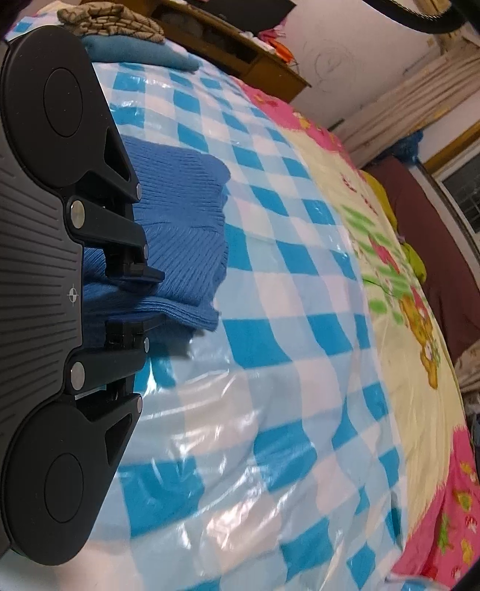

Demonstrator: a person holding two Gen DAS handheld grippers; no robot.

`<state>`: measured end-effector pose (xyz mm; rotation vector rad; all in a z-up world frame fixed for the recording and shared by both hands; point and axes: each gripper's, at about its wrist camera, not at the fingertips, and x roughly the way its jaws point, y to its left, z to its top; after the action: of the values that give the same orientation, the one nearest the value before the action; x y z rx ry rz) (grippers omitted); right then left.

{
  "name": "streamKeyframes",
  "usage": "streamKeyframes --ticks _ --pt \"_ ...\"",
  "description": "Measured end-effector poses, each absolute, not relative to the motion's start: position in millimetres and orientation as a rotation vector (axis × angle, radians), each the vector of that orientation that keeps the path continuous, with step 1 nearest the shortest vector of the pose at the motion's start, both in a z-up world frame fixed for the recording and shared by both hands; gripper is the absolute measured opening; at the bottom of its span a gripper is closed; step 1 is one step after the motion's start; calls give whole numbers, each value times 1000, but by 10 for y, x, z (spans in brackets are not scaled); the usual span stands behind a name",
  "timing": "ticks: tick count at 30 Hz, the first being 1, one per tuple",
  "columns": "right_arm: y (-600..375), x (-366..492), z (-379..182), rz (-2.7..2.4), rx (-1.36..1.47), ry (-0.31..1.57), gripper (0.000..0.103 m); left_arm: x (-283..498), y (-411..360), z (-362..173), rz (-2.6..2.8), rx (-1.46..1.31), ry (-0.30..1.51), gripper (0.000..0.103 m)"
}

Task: Fold small clothes

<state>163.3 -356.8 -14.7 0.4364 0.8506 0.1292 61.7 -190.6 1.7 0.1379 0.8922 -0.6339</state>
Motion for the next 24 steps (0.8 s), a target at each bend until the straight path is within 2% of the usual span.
streamKeyframes --ticks 6,8,13,16,21,22,24 --pt "-3525 1170 85 203 419 824 19 423 -1606 154 -643 163 865 40" --pt "-3424 992 125 244 391 837 24 440 -1441 160 -593 162 863 41" --pt "-3210 713 107 300 348 871 25 656 -1082 40 -429 145 885 41" --pt "-3101 663 50 305 283 895 36 680 -996 -52 -386 176 882 41" --pt "-3019 725 -87 261 192 936 37 652 -1075 -194 -389 233 884 42" --pt "-3022 726 -105 267 186 940 35 658 -1107 -218 -389 247 879 42" --pt "-3033 724 -102 266 159 951 12 629 -1107 -224 -383 261 879 42"
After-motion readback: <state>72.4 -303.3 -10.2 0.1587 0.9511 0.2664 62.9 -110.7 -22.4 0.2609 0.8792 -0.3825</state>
